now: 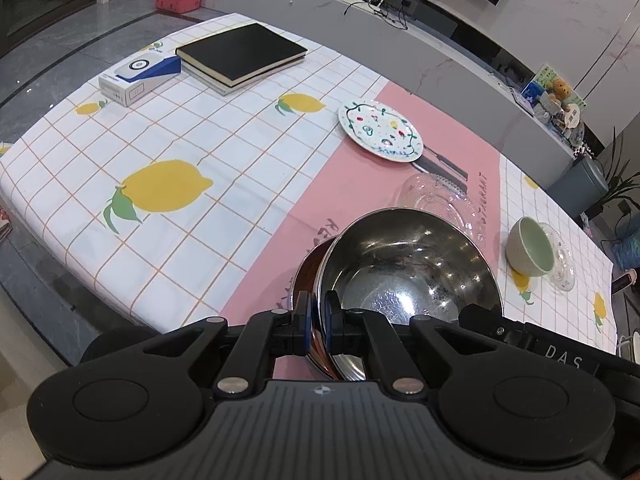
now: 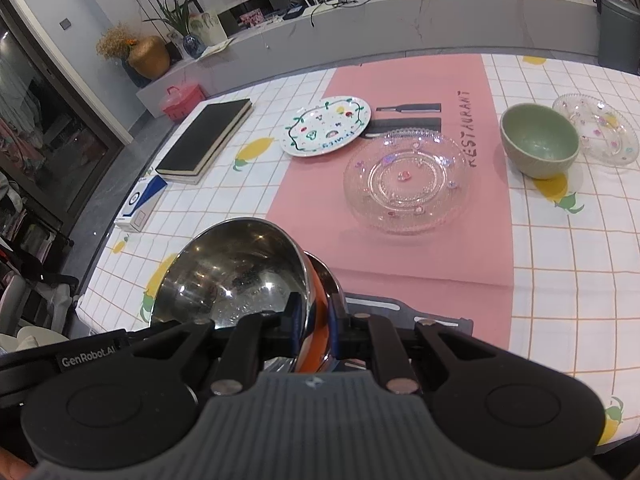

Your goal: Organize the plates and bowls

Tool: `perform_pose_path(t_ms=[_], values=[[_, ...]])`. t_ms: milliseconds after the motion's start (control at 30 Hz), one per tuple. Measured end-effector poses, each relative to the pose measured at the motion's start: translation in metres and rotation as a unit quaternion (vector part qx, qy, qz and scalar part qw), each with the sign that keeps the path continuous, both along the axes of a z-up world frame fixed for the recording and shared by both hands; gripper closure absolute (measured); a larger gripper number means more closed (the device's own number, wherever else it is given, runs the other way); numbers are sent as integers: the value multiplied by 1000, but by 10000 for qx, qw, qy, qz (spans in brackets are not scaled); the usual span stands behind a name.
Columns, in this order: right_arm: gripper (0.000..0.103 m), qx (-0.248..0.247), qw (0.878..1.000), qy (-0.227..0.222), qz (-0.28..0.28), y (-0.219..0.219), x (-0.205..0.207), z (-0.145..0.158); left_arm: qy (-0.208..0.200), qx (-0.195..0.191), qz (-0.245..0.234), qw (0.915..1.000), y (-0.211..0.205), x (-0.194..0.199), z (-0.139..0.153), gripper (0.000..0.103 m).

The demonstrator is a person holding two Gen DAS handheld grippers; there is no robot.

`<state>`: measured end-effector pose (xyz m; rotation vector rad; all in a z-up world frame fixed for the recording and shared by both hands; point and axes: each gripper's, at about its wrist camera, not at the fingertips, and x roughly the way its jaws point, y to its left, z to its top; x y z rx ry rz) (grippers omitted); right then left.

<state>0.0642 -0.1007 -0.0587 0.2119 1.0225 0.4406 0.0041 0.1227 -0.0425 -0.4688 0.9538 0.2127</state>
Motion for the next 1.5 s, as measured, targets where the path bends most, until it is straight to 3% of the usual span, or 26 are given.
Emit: perform_pose_path(t_ms=[467, 800, 1133, 1267, 1500], values=[[91, -395, 9987, -158, 267, 19, 6, -5, 143, 36, 23, 9999, 4, 6, -10, 96], [90, -538, 9980, 24, 336, 28, 15, -20, 335, -8, 45, 9994, 9, 10, -24, 94], [79, -426, 9982, -88, 404, 28, 14, -16, 218, 69, 45, 9997, 10, 11, -20, 92], [70, -322, 9983, -209, 440, 25, 12, -7, 43, 99, 42, 9999, 9, 10, -12, 81], [64, -211, 9985, -387, 331, 11, 8, 6, -363, 328, -43, 9988, -2, 5, 5, 75]])
